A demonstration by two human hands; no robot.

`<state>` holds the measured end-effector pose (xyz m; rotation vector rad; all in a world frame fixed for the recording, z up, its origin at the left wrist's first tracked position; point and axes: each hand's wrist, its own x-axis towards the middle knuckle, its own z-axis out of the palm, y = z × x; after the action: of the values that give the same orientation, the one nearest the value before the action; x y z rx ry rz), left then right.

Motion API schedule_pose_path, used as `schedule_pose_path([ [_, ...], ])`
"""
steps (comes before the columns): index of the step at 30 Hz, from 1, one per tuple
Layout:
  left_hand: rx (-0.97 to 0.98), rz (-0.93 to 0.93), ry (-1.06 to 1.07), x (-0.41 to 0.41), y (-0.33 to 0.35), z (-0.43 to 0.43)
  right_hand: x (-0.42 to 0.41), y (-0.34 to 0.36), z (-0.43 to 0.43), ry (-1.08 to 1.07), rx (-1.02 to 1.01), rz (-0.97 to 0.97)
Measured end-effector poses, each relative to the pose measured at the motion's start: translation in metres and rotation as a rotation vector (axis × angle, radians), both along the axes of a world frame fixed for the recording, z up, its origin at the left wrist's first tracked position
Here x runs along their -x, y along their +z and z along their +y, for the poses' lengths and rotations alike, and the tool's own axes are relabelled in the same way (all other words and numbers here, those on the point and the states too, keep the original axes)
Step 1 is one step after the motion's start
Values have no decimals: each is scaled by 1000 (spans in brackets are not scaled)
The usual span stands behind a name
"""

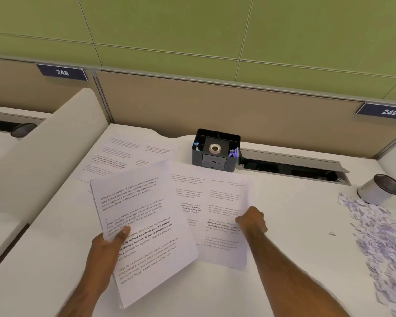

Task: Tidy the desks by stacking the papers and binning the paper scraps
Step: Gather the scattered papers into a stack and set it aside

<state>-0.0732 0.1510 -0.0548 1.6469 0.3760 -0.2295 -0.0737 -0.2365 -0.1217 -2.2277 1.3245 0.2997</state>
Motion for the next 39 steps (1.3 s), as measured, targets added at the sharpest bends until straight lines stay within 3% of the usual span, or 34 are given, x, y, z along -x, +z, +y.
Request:
schedule_pose_path([
  [3,7,-9,20,2,2,5,4,-5,-8,-1,9,-43],
  [10,20,-21,35,9,-1,14,27,6,-13,-175,-268,-491],
  [23,24,-23,6,14,4,19,23,24,2,-303,-694,-649],
  [26,34,-23,13,15,4,23,17,12,0,-319,-653,-671],
  [30,17,-22,29,16,2,24,16,8,5,-302,-647,-545],
  [34,11,-14,12,18,-1,22,31,7,-1,-267,-412,-468],
  [39,16,-5,-32,19,0,16,77,35,-28,-315,-314,-552],
])
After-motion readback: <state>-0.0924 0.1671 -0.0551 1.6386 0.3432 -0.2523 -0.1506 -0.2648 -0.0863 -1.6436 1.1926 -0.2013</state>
